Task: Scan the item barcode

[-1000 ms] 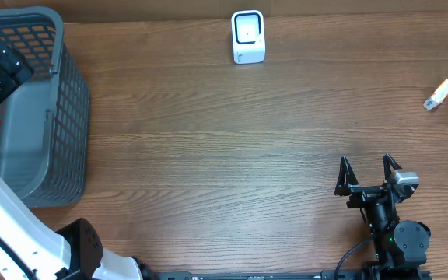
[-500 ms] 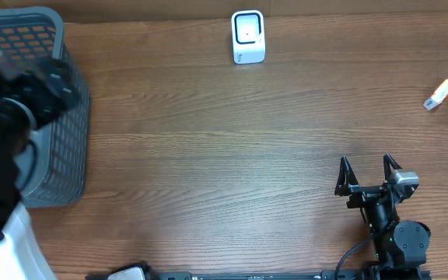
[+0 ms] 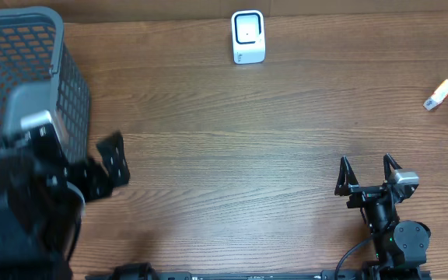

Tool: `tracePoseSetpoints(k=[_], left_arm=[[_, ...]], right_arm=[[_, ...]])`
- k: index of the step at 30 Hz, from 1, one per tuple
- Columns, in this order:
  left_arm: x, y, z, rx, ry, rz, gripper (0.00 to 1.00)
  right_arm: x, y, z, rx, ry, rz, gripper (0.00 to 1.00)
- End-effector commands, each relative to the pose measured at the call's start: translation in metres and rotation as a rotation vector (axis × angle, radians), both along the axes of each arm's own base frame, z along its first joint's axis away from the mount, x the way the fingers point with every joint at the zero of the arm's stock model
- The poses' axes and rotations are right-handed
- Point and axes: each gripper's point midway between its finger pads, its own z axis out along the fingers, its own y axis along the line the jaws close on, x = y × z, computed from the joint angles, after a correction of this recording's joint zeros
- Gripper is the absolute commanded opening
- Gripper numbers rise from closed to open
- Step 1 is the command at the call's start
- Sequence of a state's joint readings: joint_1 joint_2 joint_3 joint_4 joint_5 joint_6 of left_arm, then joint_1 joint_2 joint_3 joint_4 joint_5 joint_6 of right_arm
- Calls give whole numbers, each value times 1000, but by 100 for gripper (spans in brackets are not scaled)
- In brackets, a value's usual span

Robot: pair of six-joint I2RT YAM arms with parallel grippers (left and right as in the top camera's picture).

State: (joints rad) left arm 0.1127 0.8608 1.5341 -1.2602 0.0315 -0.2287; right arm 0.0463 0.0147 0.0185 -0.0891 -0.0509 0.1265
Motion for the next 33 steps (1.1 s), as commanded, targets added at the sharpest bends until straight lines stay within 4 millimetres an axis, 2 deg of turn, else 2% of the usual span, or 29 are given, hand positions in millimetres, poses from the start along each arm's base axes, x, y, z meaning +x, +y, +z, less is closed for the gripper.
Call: tracePoseSetpoints(k=[1,4,7,18,25,33], left_arm=[[-16,3,-10,35,-21,11,100],[-26,2,-27,36,-16,12,100],[-27,-1,-43,30,-37,-1,100],[-12,-23,-78,10,-324,-128,100],[-10,-31,-105,37,-417,-184,100],[5,-40,-120,59,-469,-256,100]], right_arm=[[0,-2,-1,-3,-9,-11,100],[0,-2,-1,-3,-9,-11,100],[0,-2,-1,-3,-9,-11,100],[0,-2,-1,-3,-9,-11,100],[0,-2,-1,-3,-9,-11,100],[0,-2,-1,-3,-9,-11,100]])
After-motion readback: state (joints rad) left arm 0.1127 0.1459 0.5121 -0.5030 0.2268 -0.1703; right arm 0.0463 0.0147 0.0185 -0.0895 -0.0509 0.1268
